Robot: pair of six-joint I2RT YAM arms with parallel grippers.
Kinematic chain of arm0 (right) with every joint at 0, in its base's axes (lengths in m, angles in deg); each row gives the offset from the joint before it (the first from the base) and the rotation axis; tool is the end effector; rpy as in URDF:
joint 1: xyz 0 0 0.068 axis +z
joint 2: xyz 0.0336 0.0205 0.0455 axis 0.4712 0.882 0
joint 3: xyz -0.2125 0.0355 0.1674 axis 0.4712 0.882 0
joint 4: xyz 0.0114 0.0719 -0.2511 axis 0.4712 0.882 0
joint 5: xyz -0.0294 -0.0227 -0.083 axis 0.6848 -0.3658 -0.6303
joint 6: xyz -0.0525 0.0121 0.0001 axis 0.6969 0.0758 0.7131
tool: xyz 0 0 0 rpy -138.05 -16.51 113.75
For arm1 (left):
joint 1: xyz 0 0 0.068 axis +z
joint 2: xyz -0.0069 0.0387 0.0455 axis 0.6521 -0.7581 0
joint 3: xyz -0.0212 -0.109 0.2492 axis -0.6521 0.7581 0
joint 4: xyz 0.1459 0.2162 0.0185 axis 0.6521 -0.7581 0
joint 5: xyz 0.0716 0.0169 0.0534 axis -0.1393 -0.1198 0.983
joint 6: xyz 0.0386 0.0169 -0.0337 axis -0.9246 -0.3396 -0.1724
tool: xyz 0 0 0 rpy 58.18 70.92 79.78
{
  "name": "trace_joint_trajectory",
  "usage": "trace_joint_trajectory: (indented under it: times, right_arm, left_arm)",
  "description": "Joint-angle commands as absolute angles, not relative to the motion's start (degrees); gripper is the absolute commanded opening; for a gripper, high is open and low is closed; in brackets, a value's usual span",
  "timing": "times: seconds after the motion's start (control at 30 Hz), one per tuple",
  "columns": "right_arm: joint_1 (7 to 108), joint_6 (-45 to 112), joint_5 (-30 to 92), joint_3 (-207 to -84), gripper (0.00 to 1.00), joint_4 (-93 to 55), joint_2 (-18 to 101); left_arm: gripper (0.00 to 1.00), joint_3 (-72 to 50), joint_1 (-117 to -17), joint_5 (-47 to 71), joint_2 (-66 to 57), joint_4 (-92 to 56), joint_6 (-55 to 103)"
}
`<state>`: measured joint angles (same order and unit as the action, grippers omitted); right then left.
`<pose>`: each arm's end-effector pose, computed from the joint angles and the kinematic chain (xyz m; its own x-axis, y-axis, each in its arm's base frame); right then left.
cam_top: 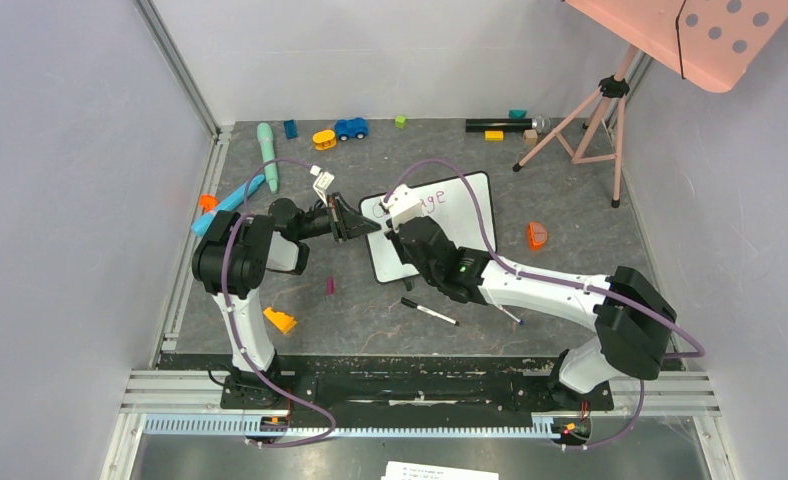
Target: Write a sentence on the whiteboard
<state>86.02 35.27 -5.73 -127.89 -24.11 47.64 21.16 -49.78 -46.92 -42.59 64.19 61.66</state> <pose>0.1980 0.2832 0.2672 -0.2643 -0.2819 -0.9223 -0.4861 0.8649 -0.1251 0.3291 -0.0859 0.1552 -0.5961 -0.2016 -0.7772 0.7689 0.1354 -0.6248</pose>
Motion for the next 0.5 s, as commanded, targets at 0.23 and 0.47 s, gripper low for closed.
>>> trace_joint_trajectory:
  times: [0.23,0.47]
  right_arm:
    - [85.4,35.5,-5.7,-130.4,0.00,-26.1,48.5]
    - [85.0,35.2,-5.7,-129.8,0.00,-26.0,49.1]
  left_arm:
    - [0.02,21.0,-49.9,-47.7,-40.9,69.1,60.9]
    - [0.02,21.0,-49.9,-47.7,-40.9,69.1,60.9]
